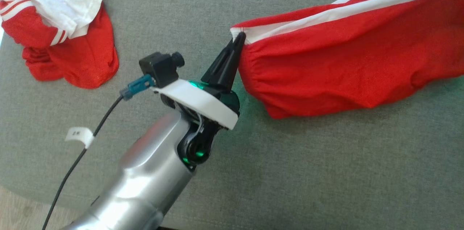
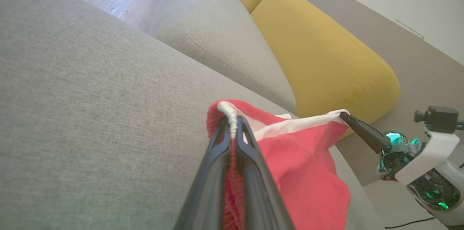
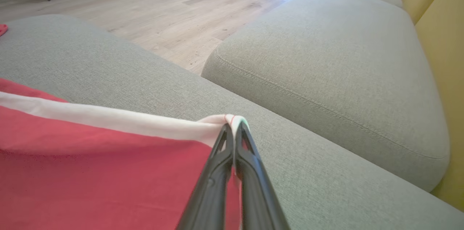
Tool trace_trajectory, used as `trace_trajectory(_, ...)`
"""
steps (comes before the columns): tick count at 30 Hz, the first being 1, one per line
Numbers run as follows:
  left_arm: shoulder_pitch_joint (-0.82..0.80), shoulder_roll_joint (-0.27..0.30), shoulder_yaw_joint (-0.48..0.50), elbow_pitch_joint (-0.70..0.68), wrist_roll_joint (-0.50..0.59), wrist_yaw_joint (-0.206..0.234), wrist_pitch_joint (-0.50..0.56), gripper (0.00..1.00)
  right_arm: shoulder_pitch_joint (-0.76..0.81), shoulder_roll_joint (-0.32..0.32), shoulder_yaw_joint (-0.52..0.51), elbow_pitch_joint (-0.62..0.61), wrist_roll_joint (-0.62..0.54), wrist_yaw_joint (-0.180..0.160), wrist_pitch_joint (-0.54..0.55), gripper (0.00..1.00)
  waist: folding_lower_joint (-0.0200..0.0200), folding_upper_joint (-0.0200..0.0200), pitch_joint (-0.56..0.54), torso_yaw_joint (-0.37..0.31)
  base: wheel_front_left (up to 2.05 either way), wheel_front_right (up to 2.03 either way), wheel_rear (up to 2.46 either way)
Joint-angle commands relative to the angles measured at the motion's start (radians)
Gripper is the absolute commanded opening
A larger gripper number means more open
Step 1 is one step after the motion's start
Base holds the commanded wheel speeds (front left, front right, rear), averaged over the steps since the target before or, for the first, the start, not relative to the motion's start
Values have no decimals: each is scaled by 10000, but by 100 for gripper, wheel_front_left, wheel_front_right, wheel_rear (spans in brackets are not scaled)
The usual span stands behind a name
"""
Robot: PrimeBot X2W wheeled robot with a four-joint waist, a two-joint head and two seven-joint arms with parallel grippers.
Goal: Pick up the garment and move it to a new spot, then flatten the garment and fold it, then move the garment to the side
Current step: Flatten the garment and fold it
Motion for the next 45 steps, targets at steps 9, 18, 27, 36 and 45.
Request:
trace_trajectory(9,-787,-1,-121,647,-290,16,-328,100,-1545,-183,1407,1061,558,-9,-652,100,-2,0,68,2,0,0,0)
trace_trajectory(18,-121,306,185,1019,1724,656,-1327,100,-513,10,1278,1830,1473,-9,-2089,100,-2,0,-799,-180,0,0,0)
trace_trajectory(27,3225,-91,2413,-1898,6155,2311,-1341,100,1955,467,-13,2200,2016,-9,-2467,100,-2,0,-1545,-30,0,0,0)
trace_trajectory(36,4982,-398,2857,-3525,7971,2736,-1342,100,2051,926,-1098,3086,1530,-9,-1938,100,-2,0,-1400,1042,0,0,0)
trace_trajectory(45,5215,-422,2320,-4036,7906,3042,-1343,100,1608,1064,-1510,4580,853,-9,-989,100,-2,0,-1225,1963,0,0,0)
